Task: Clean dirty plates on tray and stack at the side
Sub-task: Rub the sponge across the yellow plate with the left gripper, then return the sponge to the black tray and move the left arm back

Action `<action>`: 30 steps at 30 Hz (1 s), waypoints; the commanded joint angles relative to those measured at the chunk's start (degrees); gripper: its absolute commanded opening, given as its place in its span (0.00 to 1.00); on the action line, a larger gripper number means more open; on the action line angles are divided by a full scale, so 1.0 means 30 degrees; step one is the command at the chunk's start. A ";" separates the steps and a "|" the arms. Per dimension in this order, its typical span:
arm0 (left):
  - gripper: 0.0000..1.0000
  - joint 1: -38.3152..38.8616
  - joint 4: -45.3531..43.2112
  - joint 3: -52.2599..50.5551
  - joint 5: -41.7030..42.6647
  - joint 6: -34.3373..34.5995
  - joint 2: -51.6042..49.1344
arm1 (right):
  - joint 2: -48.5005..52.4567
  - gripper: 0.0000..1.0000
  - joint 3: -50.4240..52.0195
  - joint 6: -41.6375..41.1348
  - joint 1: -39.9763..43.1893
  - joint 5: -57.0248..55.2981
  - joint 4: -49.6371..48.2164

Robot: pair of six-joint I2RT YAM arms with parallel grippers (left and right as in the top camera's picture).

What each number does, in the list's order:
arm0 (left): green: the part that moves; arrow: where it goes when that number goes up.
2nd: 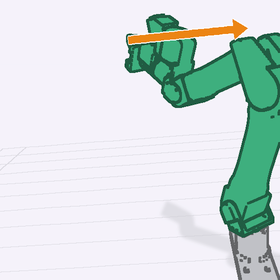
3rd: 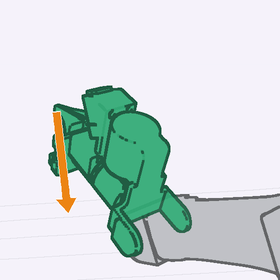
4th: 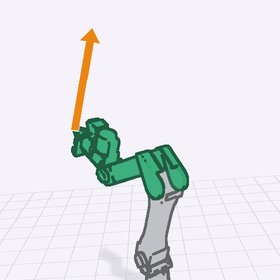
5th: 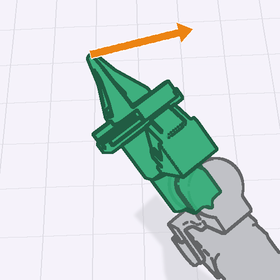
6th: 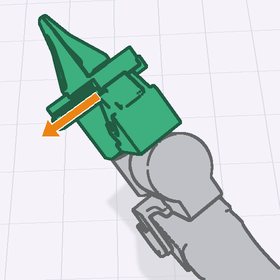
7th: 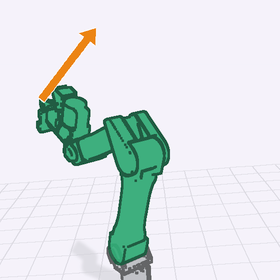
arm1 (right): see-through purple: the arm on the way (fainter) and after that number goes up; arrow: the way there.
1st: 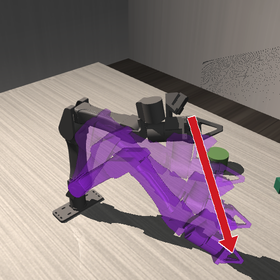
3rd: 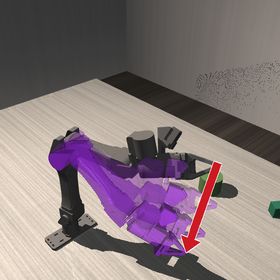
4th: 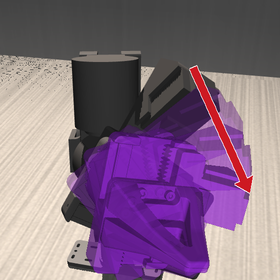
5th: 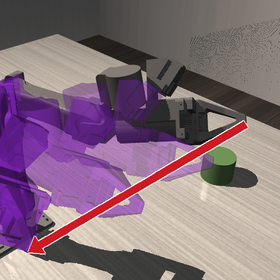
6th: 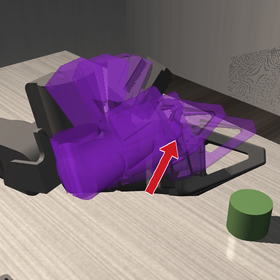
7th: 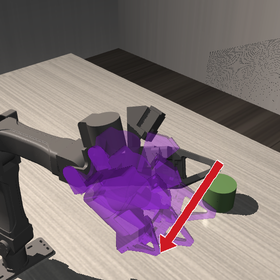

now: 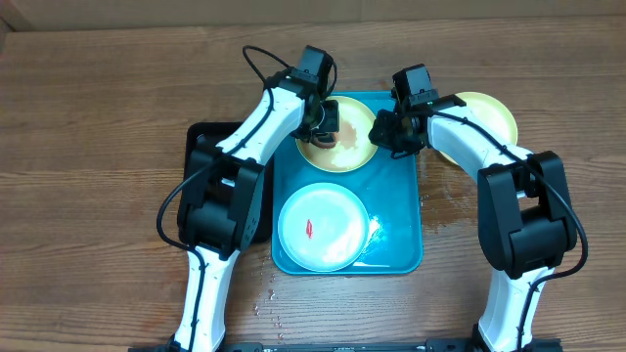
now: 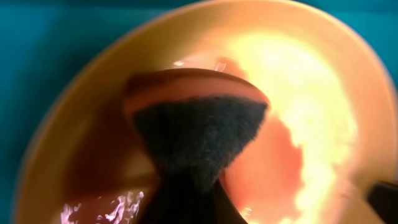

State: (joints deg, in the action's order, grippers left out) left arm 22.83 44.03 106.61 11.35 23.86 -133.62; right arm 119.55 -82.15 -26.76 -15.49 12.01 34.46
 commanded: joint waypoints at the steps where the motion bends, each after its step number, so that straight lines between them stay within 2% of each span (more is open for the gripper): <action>1: 0.04 0.0357 -0.0444 -0.0444 0.6426 -0.0583 -0.0335 | 0.0058 0.04 0.0146 -0.0095 -0.0109 -0.0109 -0.0131; 4: 0.04 0.0393 -0.0714 -0.0044 0.8546 -0.0678 -0.0299 | 0.0058 0.04 0.0146 -0.0087 -0.0109 -0.0109 -0.0131; 9: 0.04 -0.0066 0.0867 0.1916 0.7861 -0.0736 0.0532 | 0.0058 0.04 0.0146 -0.0073 -0.0102 -0.0160 -0.0124; 14: 0.04 -0.0954 0.4787 0.3716 0.3810 -0.0736 0.2776 | 0.0058 0.05 0.0146 -0.0080 -0.0102 -0.0189 -0.0124; 19: 0.04 -0.1581 0.8480 0.3767 -0.1071 -0.0707 0.5450 | 0.0058 0.05 0.0146 -0.0080 -0.0102 -0.0189 -0.0131; 23: 0.04 -0.1836 1.2823 0.3759 -0.4787 -0.0022 0.6951 | 0.0058 0.05 0.0146 -0.0087 -0.0102 -0.0182 -0.0131; 27: 0.04 -0.1836 1.5555 0.3308 -0.6309 0.1202 0.6958 | 0.0058 0.08 0.0146 -0.0087 -0.0102 -0.0182 -0.0153; 30: 0.04 -0.1814 1.5759 0.1749 -0.6484 0.1355 0.6958 | 0.0058 0.08 0.0146 -0.0131 -0.0102 -0.0182 -0.0211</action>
State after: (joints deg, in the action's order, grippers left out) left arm 16.95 90.96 116.11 -2.85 25.32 -111.87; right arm 119.55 -82.15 -26.92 -15.49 11.97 34.22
